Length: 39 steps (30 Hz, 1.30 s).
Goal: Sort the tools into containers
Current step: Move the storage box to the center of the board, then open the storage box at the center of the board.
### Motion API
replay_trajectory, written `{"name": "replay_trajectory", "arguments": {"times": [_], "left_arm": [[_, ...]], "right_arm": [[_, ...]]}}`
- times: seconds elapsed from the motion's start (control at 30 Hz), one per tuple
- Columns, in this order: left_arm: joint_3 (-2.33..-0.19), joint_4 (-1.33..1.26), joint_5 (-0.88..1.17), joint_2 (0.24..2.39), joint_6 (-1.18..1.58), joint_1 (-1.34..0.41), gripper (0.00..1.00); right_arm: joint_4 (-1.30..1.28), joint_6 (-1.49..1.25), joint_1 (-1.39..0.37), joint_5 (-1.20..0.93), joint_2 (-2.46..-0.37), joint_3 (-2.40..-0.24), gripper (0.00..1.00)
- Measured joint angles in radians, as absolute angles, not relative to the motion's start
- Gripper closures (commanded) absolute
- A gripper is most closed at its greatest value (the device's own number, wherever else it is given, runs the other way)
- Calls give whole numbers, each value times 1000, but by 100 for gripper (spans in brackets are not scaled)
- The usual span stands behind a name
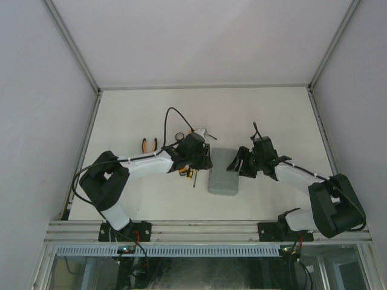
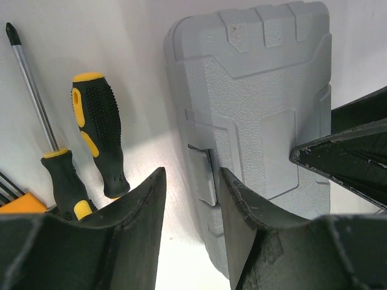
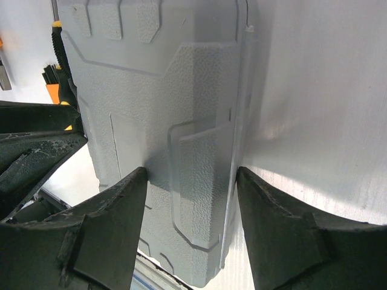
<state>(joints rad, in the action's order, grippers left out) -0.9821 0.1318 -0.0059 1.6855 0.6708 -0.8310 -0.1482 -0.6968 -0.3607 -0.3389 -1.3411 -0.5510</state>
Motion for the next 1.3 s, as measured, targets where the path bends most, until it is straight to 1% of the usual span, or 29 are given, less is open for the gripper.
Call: {"name": "replay_trajectory", "arguments": {"times": [0.47, 0.77, 0.93, 1.03, 1.17, 1.3], "left_arm": [[-930, 95, -7, 1665, 672, -831, 55], [-934, 112, -34, 1660, 671, -834, 61], [-956, 170, -96, 1652, 661, -845, 64], [-975, 240, -175, 1646, 634, -846, 68], [-976, 362, -266, 1647, 598, -841, 69], [-976, 409, -307, 1645, 583, -841, 68]], "right_arm": [[-138, -698, -361, -339, -1349, -553, 41], [-135, -698, -362, -337, -1365, -566, 43], [-136, -704, -369, -320, -1383, -587, 46], [-146, -708, -371, -311, -1385, -593, 48], [-153, -713, -370, -306, -1392, -600, 48], [-153, -716, -369, -305, -1398, -605, 48]]}}
